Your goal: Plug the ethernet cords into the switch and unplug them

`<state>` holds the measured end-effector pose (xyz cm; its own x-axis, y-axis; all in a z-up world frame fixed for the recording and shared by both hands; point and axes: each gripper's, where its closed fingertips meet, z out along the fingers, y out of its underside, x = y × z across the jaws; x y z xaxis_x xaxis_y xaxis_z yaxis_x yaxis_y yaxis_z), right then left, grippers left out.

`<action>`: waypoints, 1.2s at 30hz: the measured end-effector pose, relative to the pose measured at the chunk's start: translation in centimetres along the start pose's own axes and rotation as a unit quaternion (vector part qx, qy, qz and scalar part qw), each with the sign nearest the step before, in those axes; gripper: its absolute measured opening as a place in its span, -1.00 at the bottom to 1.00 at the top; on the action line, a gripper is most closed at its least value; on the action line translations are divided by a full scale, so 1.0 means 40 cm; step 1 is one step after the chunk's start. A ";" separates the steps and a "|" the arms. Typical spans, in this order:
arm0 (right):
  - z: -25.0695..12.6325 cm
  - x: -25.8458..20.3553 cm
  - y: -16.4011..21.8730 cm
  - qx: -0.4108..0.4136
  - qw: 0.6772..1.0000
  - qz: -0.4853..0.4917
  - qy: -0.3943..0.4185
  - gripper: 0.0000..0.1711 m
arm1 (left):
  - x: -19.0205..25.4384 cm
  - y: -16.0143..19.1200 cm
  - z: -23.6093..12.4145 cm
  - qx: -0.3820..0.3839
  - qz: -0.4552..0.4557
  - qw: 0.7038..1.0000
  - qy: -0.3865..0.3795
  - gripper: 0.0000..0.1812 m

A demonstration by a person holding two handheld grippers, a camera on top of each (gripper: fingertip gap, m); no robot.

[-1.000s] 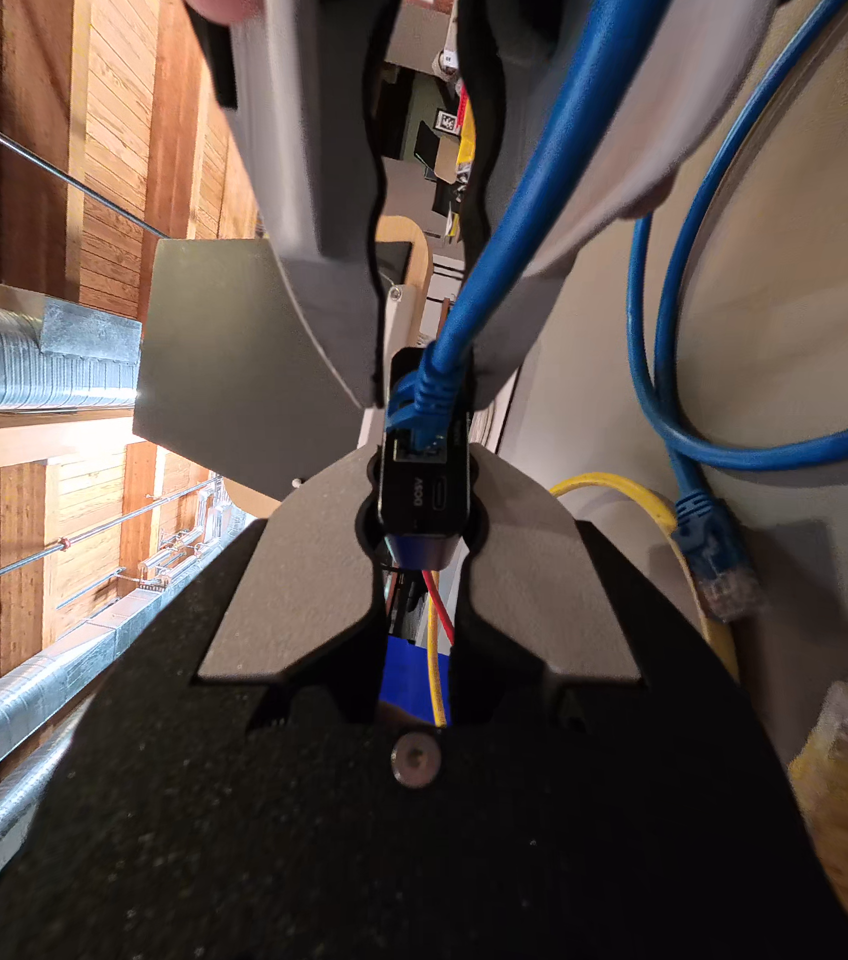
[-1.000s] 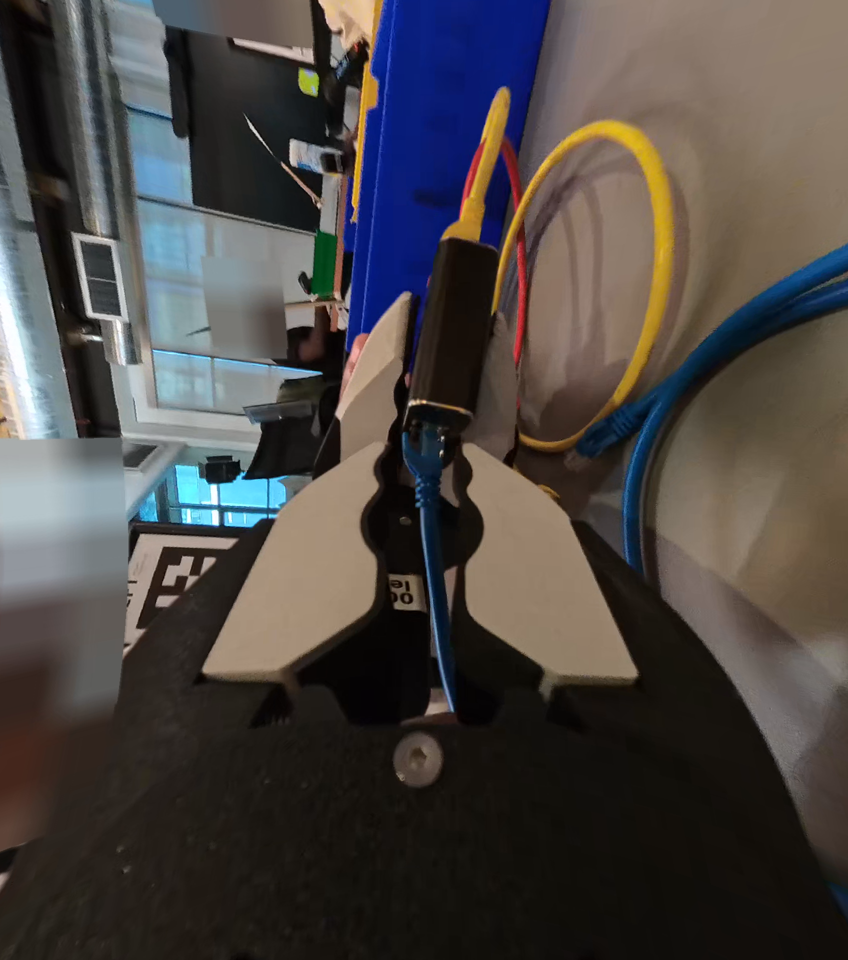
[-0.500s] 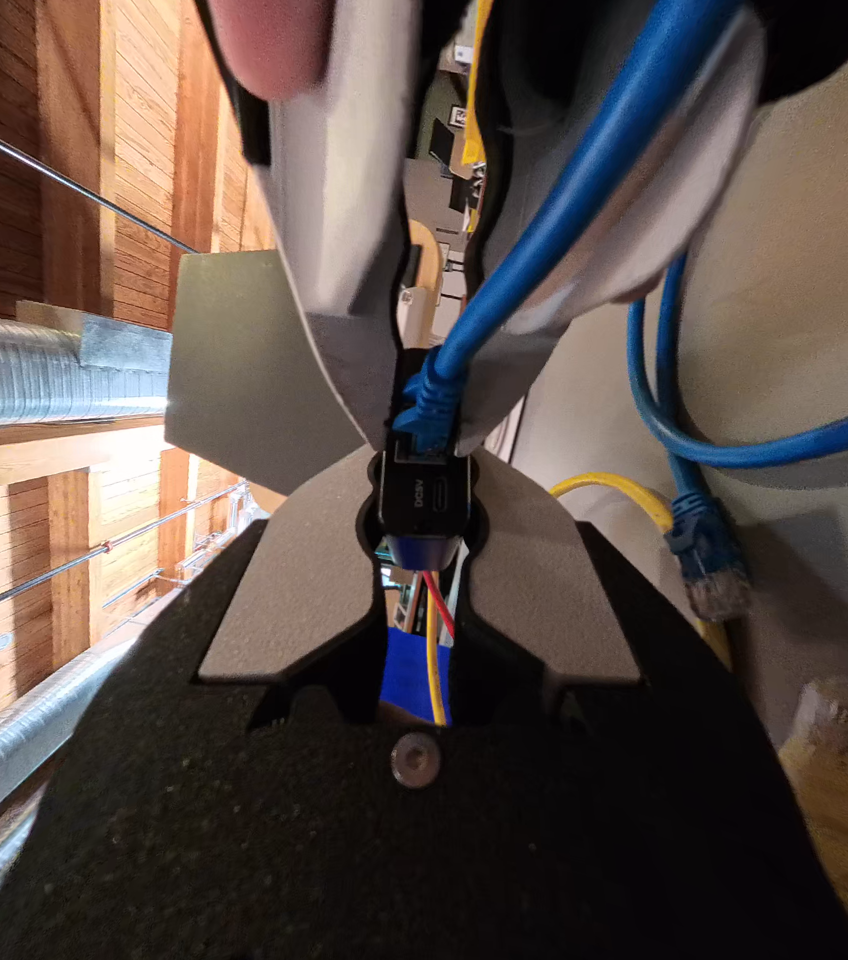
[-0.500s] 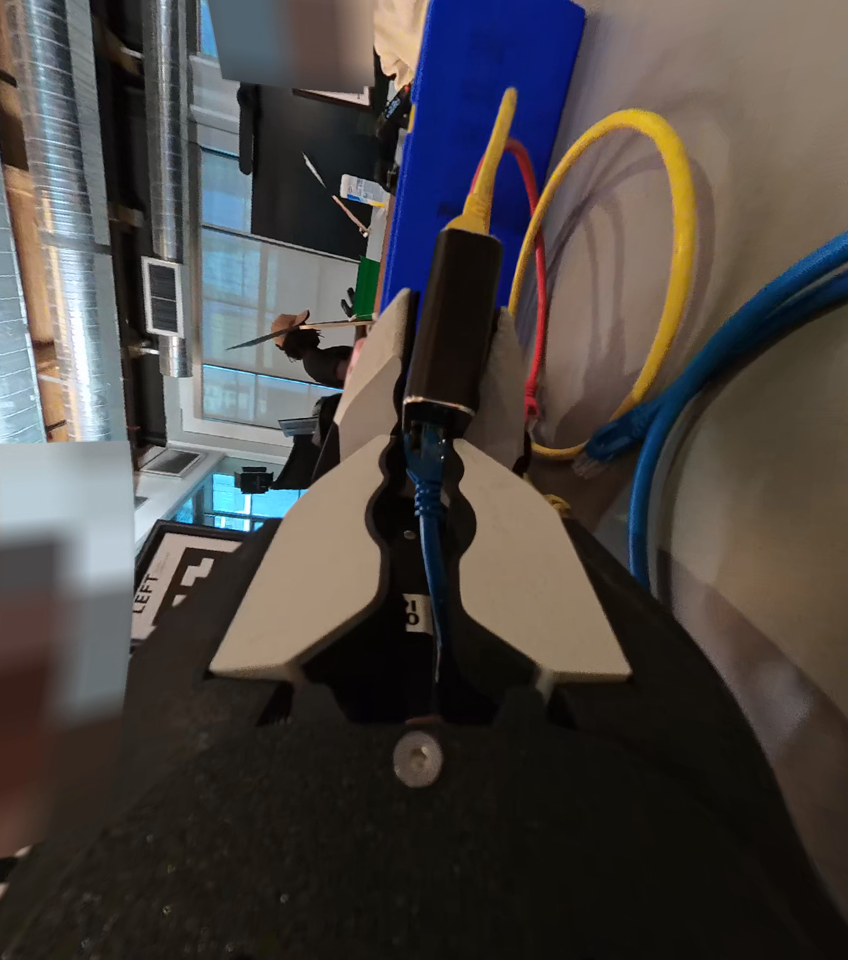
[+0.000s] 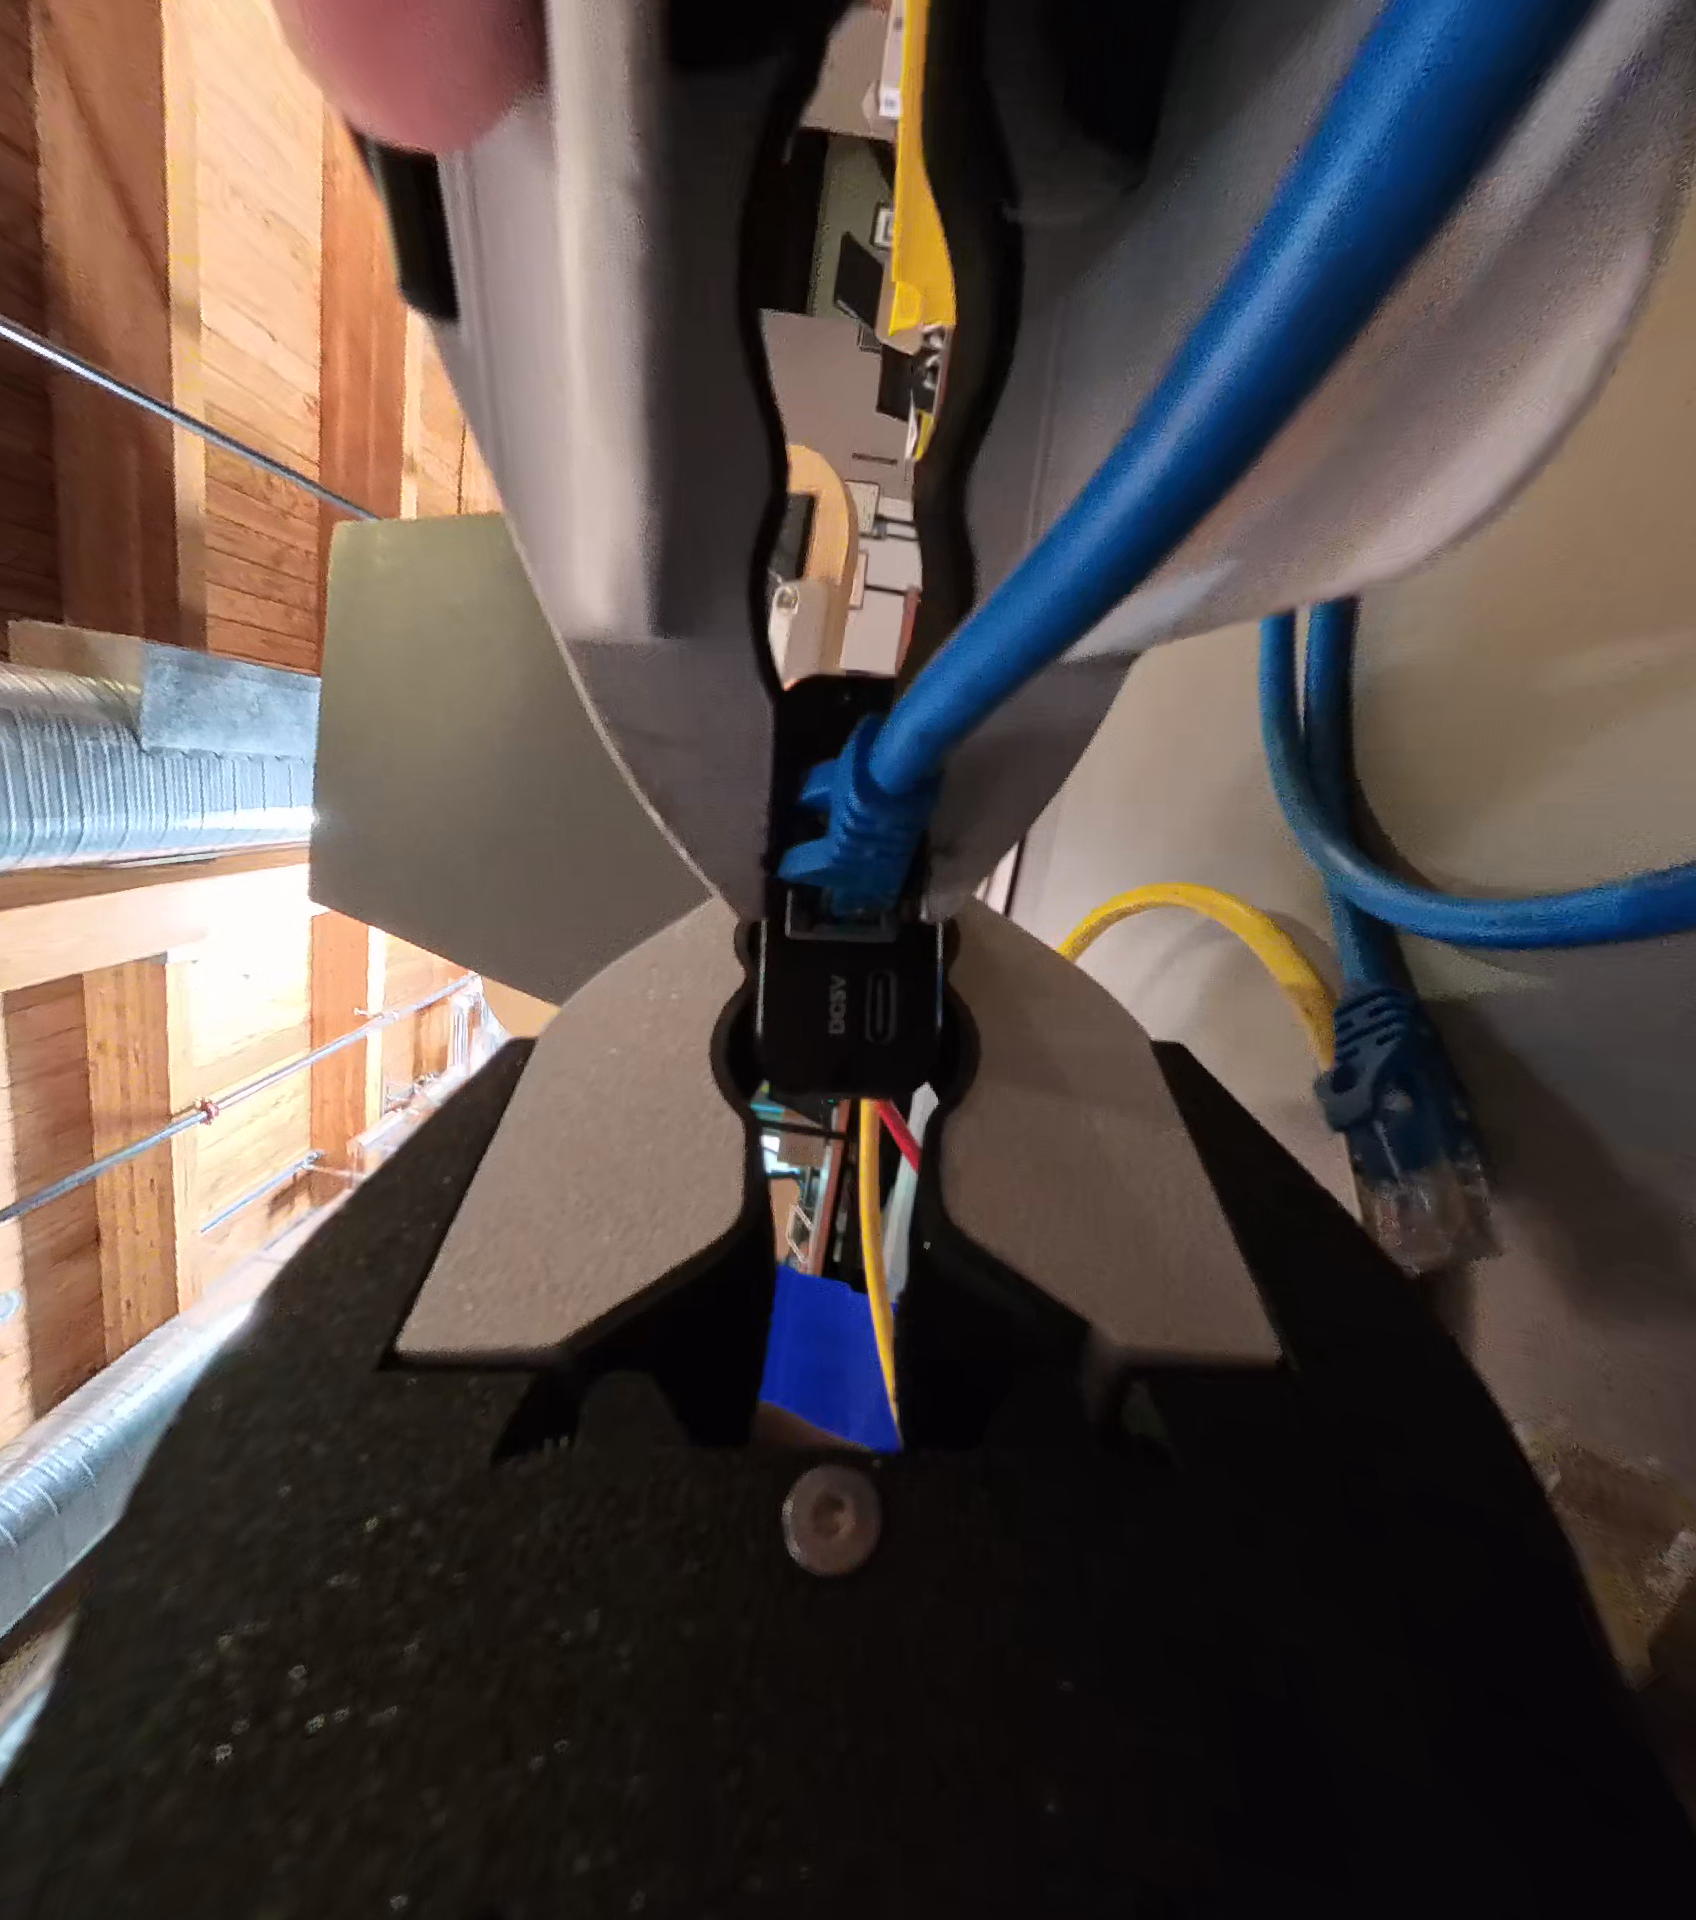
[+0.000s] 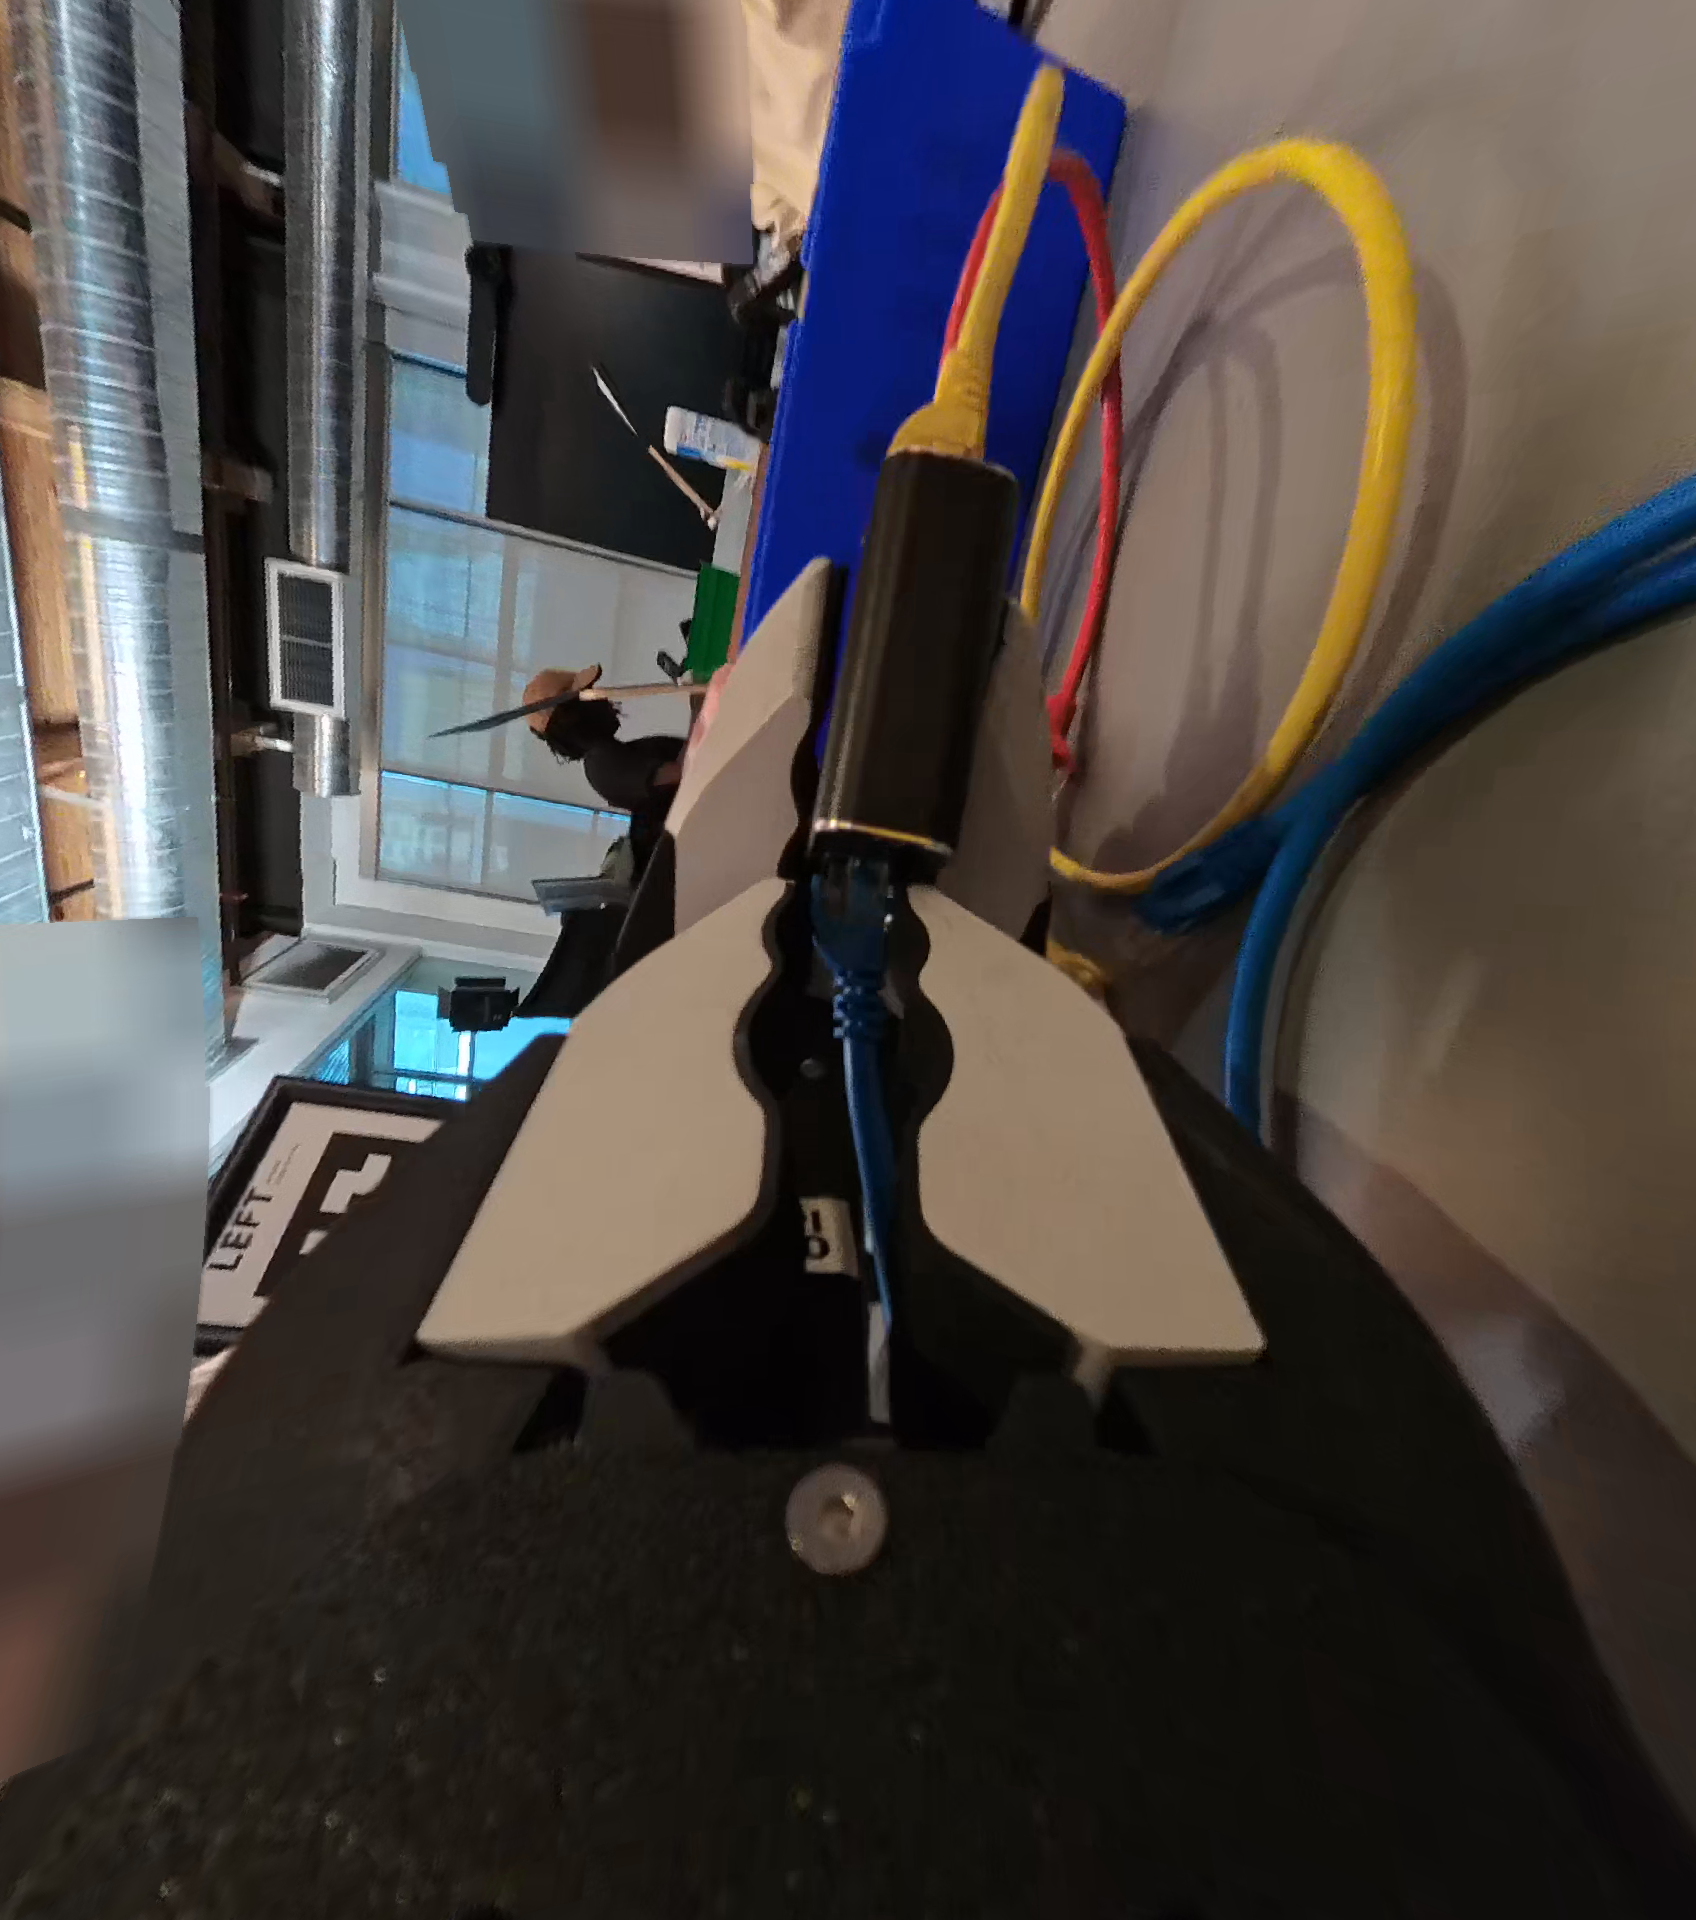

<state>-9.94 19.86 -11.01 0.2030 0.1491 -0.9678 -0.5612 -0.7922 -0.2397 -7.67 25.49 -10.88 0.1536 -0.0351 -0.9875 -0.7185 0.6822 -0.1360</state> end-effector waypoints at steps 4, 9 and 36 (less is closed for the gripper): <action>-0.009 -0.014 -0.024 0.056 0.998 -0.023 0.009 -0.70 | 0.003 0.020 0.001 -0.011 -0.006 1.000 0.006 -0.71; -0.015 -0.003 -0.023 0.061 0.998 -0.021 0.025 -0.85 | 0.002 0.012 0.000 -0.010 -0.010 1.000 0.007 -0.71; 0.011 0.004 -0.003 0.029 1.000 0.000 -0.008 -0.83 | 0.001 0.021 -0.006 -0.018 0.000 1.000 0.007 -0.72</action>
<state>-10.19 20.26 -11.19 0.1907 0.1589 -0.9687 -0.6066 -0.7568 -0.2435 -8.44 25.89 -11.07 0.1442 -0.0452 -0.9885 -0.7429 0.6549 -0.1384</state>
